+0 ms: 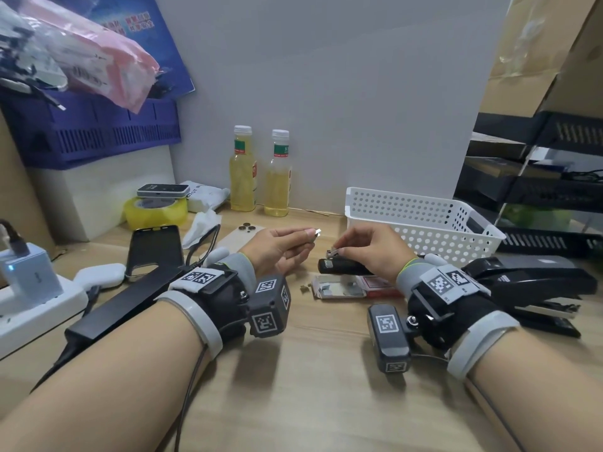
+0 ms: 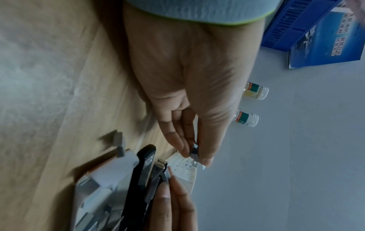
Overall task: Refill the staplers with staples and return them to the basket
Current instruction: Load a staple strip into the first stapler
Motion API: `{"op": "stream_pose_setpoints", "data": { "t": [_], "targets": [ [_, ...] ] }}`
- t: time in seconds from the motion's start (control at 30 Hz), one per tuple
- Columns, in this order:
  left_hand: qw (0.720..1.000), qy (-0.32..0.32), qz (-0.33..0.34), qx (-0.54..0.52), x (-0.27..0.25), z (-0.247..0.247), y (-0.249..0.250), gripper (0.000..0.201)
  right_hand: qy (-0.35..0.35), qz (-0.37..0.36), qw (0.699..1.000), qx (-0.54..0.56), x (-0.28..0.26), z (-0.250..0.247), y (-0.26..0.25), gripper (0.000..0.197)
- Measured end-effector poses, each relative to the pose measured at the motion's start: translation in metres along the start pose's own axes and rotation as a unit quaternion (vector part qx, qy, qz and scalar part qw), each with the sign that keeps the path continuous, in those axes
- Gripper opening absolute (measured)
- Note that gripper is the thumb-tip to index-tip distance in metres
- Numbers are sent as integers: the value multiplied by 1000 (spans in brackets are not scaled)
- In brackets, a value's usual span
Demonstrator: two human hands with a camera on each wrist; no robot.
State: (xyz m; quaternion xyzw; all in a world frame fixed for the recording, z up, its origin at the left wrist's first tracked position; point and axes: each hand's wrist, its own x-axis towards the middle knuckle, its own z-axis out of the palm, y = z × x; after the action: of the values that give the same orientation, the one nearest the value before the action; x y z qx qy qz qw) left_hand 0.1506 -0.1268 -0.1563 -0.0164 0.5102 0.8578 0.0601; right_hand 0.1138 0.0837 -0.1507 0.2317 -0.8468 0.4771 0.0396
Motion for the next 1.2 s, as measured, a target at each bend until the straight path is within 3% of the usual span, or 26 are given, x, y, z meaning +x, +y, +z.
{"op": "stream_pose_setpoints", "data": {
  "t": [0.2, 0.43, 0.97, 1.2],
  "targets": [
    [1000, -8, -2, 3, -1, 2, -2, 8, -4, -8, 1000, -18, 2, -1, 4, 9],
    [1000, -8, -1, 16, 0, 1, -2, 24, 5, -5, 1000, -29, 0, -1, 2, 9],
    [999, -7, -6, 31, -3, 3, -1, 24, 23, -7, 999, -23, -4, -2, -3, 9],
    [999, -6, -2, 43, -3, 3, -3, 11, 10, 0, 999, -48, -4, -1, -3, 10]
  ]
}}
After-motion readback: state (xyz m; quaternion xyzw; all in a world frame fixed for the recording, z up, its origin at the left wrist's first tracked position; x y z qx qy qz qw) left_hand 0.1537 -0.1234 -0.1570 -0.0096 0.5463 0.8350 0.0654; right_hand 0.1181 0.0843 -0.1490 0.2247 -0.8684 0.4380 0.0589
